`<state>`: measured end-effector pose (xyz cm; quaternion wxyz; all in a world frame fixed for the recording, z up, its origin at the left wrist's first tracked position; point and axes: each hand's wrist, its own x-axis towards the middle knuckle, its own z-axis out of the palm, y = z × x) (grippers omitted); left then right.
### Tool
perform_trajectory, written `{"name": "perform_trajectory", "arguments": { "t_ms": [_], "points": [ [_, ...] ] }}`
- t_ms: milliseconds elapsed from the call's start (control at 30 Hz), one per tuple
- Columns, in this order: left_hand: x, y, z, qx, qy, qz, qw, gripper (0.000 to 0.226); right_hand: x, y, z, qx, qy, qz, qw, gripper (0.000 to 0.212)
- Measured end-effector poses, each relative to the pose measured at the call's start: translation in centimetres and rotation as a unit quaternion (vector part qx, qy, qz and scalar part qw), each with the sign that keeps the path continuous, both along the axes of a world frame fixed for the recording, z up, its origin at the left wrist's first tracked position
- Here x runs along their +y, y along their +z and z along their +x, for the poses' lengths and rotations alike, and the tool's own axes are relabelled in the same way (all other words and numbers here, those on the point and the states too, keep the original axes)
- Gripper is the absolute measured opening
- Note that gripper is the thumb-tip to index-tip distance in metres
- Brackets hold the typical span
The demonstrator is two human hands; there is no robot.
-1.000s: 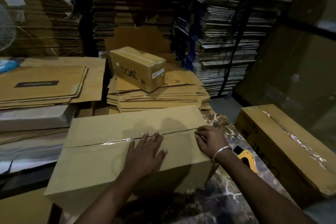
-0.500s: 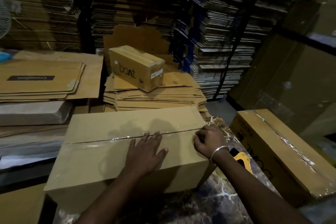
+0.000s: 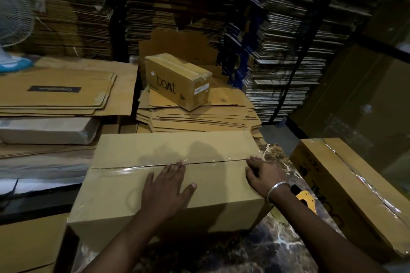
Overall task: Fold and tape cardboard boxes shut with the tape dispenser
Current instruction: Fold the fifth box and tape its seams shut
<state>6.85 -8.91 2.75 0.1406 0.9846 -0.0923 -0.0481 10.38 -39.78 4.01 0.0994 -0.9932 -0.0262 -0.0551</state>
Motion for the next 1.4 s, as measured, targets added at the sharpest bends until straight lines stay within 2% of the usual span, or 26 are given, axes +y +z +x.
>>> {"name": "perform_trajectory", "arguments": {
  "t_ms": [167, 333, 433, 700, 867, 1000, 1067, 1167, 1233, 1267, 1333, 1400],
  "points": [
    [4.1, -0.3, -0.5, -0.024, 0.037, 0.023, 0.999, 0.073, 0.4, 0.4, -0.1, 0.011, 0.001, -0.047, 0.999, 0.041],
    [4.6, -0.2, -0.8, -0.019, 0.028, 0.006, 0.999, 0.077, 2.2, -0.2, 0.1, 0.063, -0.045, -0.077, 0.994, 0.064],
    [4.5, -0.2, -0.9, -0.014, 0.03, 0.009, 0.999, 0.086, 4.0, -0.8, -0.1, 0.08, -0.058, -0.054, 0.994, 0.081],
    [4.6, -0.4, -0.7, -0.009, 0.027, 0.02, 0.999, 0.089, 8.4, -0.6, -0.7, 0.147, -0.112, -0.031, 0.982, 0.092],
    [4.5, -0.3, -0.6, -0.002, 0.03, 0.025, 0.999, 0.089, 14.8, -0.4, -1.8, 0.149, -0.092, -0.021, 0.984, 0.105],
    [4.5, 0.2, -0.8, 0.003, 0.029, 0.01, 1.0, 0.081, 19.8, -0.4, -2.1, 0.168, -0.035, -0.014, 0.985, 0.087],
    [4.6, 0.6, -0.7, 0.012, 0.029, -0.022, 0.999, 0.074, 21.4, -0.3, -2.2, 0.171, -0.03, 0.004, 0.985, 0.087],
    [5.4, 1.5, -0.6, 0.039, 0.063, -0.15, 0.986, 0.067, 21.7, -0.4, -2.1, 0.165, -0.025, 0.009, 0.986, 0.091],
    [6.2, 2.1, -1.0, 0.013, 0.105, -0.234, 0.967, 0.061, 21.4, -0.5, -2.2, 0.153, -0.002, 0.005, 0.988, 0.088],
    [6.8, 2.4, -1.4, -0.02, 0.126, -0.225, 0.966, 0.059, 21.3, -0.6, -2.2, 0.149, 0.013, 0.002, 0.989, 0.085],
    [8.6, 2.6, -2.3, -0.081, 0.182, -0.154, 0.968, 0.057, 21.2, -0.7, -2.2, 0.142, 0.032, -0.004, 0.989, 0.081],
    [11.3, 2.2, -3.1, -0.091, 0.226, -0.113, 0.963, 0.063, 21.2, -0.7, -2.2, 0.14, 0.04, -0.012, 0.989, 0.079]
  ]
}}
